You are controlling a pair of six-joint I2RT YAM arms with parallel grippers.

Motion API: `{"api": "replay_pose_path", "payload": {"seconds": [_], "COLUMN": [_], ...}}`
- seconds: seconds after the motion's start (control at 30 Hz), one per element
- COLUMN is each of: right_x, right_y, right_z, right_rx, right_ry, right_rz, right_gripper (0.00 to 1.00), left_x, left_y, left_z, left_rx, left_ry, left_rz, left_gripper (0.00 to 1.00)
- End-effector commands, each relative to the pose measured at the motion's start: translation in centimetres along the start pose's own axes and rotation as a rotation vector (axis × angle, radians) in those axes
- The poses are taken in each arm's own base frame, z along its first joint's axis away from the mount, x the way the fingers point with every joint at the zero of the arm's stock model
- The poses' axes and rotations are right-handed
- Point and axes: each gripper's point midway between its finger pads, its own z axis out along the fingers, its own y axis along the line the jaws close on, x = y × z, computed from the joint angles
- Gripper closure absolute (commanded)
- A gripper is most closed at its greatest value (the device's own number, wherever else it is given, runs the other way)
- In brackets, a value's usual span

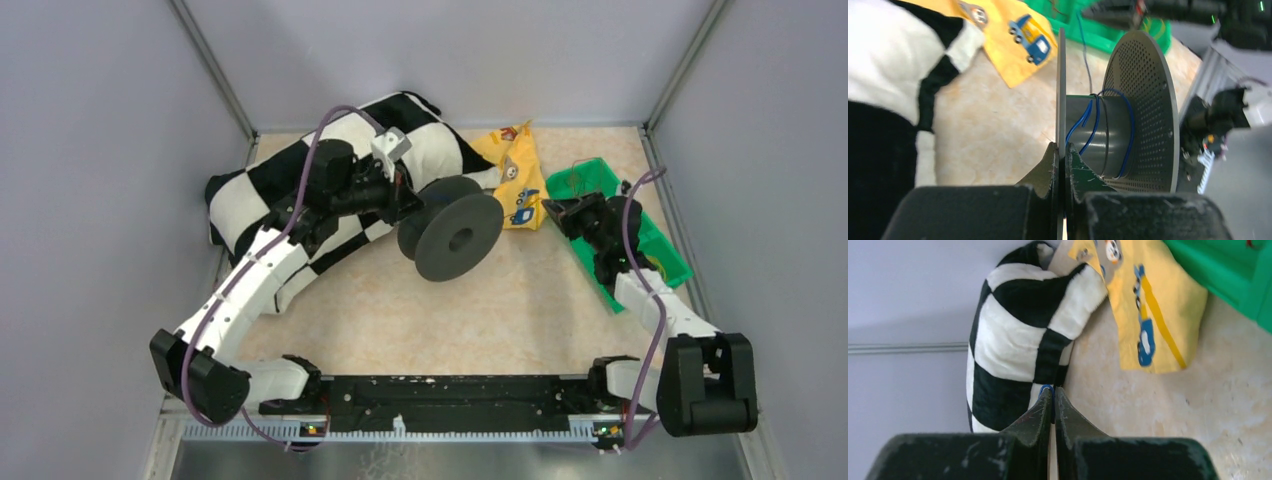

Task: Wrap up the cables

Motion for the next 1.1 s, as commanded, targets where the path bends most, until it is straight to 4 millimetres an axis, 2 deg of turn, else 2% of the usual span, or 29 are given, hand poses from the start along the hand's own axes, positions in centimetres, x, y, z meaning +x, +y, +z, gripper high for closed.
{"api": "replay_pose_path", "payload": {"seconds": [0.0, 0.1, 0.23, 0.33, 0.43, 0.57, 0.73, 0.87, 1.07], "right_x": [-3.1, -3.8, -2.6, -0.5, 2.3, 6.7, 12.4, 15.8, 18.3], "right_y": [4.4, 8.2, 12.1, 14.2, 16.4, 18.3, 19.5, 19.2, 17.4], "right_z": [0.2, 0.0, -0.9, -1.8, -3.0, -4.0, -4.6, -5.2, -5.9], "right_rx": [-0.077, -0.177, -0.27, -0.299, -0.356, -0.426, -0.476, -0.485, -0.46], "right_ry": [-0.036, -0.035, 0.044, 0.137, 0.222, 0.327, 0.443, 0.512, 0.576], "right_rz": [-0.178, -0.234, -0.338, -0.452, -0.501, -0.539, -0.575, -0.583, -0.572], "right_gripper": [1.0, 1.0, 1.0, 1.0, 1.0, 1.0, 1.0, 1.0, 1.0], "left_x": [0.6, 2.0, 3.1, 3.6, 3.9, 4.0, 3.3, 2.0, 0.2], "left_y": [-3.8, -3.0, -0.9, 0.1, 0.9, 1.2, 1.2, 2.4, 4.8], "left_z": [0.1, 1.7, 4.2, 5.5, 6.4, 7.2, 8.0, 8.0, 6.8], "left_rx": [0.271, 0.255, 0.15, 0.083, 0.028, -0.03, -0.105, -0.21, -0.381], "left_ry": [0.011, 0.088, 0.149, 0.159, 0.148, 0.147, 0.112, 0.03, -0.111], "left_rz": [0.191, 0.189, 0.148, 0.117, 0.091, 0.113, 0.062, -0.027, -0.15], "left_gripper": [1.0, 1.0, 1.0, 1.0, 1.0, 1.0, 1.0, 1.0, 1.0]}}
